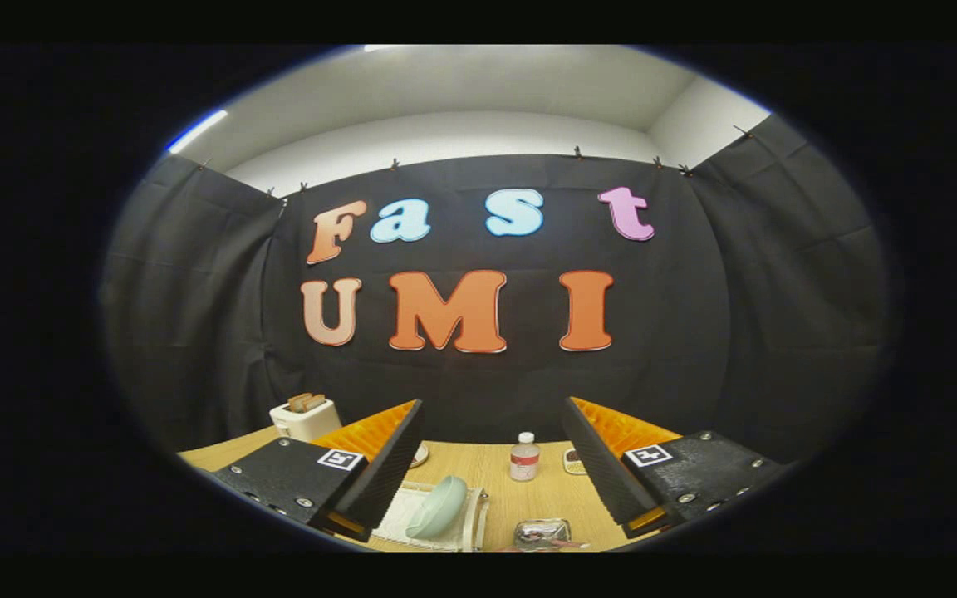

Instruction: Take the plate from the dish rack, then take the spoon from the basket and place it into the plate.

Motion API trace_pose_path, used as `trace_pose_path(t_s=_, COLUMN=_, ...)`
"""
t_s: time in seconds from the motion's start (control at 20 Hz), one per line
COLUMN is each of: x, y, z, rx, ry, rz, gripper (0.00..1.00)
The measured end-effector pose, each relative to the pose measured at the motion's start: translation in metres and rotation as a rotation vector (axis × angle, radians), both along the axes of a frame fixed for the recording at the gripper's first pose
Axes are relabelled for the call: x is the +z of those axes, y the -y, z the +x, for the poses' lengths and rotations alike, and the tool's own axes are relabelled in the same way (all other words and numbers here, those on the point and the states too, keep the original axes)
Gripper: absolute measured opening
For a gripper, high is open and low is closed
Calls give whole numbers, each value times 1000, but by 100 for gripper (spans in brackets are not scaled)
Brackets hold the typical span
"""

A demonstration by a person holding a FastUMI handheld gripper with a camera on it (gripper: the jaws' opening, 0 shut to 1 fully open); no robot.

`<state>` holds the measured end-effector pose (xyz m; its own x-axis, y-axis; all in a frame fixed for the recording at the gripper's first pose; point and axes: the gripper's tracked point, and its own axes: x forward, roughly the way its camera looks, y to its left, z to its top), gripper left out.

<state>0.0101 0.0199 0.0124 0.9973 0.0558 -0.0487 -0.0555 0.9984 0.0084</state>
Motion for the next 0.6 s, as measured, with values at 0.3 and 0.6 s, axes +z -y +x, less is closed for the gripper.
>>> trace_pose_path(t_s=0.3, x=-10, y=-11, z=0, rx=35, ry=-77, rz=34, gripper=98)
trace_pose_path(t_s=0.6, x=-43, y=-12, z=7, rx=26, ry=-235, rz=66, gripper=98)
